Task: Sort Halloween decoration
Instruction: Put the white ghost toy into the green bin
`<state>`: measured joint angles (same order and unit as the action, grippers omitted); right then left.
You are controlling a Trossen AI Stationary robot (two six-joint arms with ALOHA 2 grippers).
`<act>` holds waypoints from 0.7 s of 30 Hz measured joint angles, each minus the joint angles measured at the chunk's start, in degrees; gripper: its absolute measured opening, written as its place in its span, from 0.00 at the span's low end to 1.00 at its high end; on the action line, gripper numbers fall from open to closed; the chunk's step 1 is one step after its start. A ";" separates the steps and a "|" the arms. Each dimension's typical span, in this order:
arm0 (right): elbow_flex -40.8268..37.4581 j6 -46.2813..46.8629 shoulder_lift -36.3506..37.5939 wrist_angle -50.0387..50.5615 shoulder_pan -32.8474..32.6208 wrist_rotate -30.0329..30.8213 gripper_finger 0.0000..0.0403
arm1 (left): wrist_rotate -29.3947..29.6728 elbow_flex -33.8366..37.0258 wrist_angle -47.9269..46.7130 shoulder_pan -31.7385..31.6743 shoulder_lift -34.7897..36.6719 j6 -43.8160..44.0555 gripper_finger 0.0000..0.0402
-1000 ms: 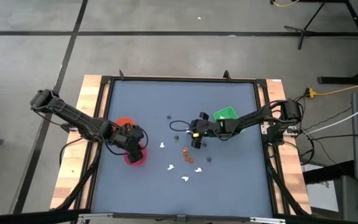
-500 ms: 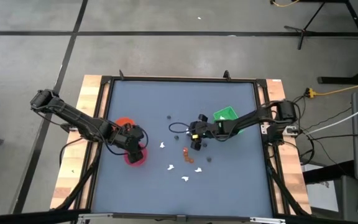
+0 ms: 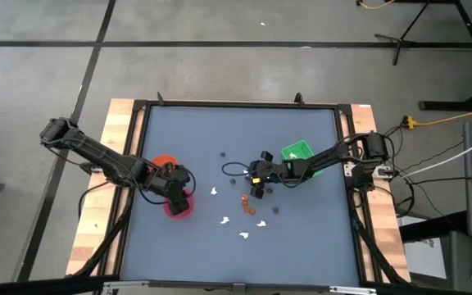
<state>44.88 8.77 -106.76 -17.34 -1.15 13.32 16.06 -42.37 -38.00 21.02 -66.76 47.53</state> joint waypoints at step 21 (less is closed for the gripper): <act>0.00 -0.30 -0.02 0.29 0.04 0.24 0.21 | 0.00 0.00 -0.04 0.00 0.00 0.00 0.48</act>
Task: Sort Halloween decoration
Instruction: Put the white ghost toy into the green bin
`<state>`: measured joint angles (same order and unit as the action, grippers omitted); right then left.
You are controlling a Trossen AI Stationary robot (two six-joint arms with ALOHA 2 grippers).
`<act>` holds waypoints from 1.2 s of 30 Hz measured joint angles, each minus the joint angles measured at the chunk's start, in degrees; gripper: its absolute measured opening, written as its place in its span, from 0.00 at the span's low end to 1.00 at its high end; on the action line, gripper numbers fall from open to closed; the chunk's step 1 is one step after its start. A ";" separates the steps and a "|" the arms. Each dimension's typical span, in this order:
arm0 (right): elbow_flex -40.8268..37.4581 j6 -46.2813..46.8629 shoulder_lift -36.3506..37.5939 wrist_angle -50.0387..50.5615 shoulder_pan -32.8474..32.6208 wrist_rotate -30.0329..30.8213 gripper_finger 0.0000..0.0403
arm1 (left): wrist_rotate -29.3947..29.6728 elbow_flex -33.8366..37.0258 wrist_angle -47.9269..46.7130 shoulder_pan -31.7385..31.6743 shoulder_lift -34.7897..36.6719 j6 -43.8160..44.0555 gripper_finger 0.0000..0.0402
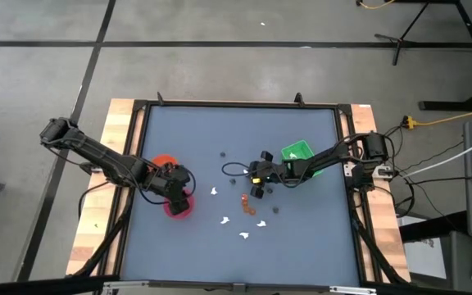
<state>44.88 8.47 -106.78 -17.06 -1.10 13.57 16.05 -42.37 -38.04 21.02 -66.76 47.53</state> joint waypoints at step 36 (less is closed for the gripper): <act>4.91 0.01 8.10 8.68 0.04 -3.20 0.17 | -0.04 0.00 0.68 0.02 -0.02 -0.07 0.48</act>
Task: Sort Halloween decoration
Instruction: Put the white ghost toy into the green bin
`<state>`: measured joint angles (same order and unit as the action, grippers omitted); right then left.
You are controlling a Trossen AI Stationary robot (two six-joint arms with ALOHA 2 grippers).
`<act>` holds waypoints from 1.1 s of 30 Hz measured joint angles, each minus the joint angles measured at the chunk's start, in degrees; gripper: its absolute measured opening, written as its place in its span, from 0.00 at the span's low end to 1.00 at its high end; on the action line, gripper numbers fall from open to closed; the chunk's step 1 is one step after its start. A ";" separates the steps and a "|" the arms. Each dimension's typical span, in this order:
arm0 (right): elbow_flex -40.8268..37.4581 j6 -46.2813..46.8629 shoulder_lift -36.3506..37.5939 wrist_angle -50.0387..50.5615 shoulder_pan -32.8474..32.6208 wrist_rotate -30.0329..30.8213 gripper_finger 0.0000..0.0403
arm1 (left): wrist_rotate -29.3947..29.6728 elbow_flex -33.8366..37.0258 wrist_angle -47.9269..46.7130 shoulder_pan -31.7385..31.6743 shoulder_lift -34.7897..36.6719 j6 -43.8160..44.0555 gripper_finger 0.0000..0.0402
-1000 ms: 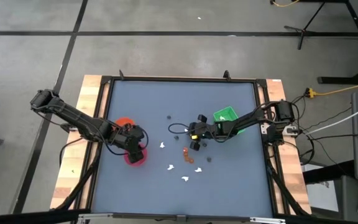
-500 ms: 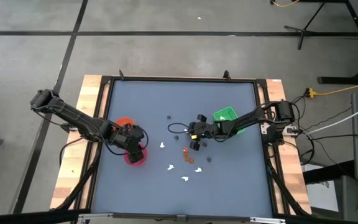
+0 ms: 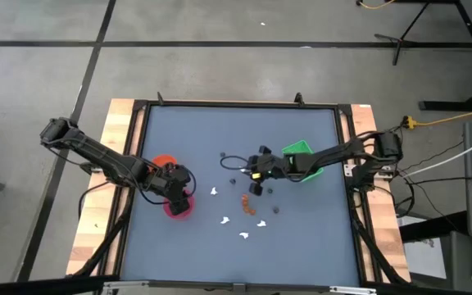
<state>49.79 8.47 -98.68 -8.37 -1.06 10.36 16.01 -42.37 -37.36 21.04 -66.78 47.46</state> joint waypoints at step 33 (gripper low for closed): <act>2.57 0.15 32.57 56.74 -0.04 7.64 0.17 | 0.01 0.00 1.68 0.00 0.00 -0.01 0.48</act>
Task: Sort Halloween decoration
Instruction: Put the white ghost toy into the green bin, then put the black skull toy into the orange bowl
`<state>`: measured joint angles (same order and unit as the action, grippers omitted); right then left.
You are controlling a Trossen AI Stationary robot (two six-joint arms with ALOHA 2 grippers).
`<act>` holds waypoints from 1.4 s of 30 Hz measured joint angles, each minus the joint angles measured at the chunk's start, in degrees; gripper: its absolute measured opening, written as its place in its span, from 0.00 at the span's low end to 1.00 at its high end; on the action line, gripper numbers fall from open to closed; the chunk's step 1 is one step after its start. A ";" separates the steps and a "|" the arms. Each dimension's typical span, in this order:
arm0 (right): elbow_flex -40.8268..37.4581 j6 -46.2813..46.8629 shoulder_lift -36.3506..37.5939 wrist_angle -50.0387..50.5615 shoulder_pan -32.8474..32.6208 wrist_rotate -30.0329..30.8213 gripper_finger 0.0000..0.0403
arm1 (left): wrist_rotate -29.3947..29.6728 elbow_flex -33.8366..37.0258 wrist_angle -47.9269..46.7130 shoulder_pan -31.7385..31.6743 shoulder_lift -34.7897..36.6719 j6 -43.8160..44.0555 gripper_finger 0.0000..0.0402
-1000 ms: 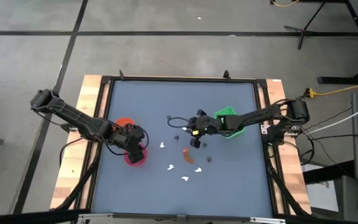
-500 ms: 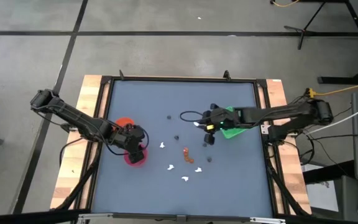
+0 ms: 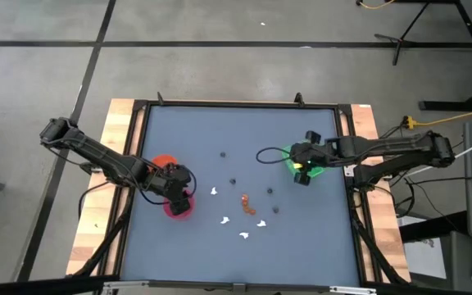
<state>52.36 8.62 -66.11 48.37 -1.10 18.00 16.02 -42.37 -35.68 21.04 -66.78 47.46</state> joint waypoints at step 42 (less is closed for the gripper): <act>-5.35 0.09 -0.13 9.68 0.00 2.06 0.47 | 9.07 0.00 11.40 -1.36 0.00 -12.43 0.48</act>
<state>47.00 8.71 -66.24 58.04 -1.10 20.06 25.09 -42.37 -24.28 19.68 -66.78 35.02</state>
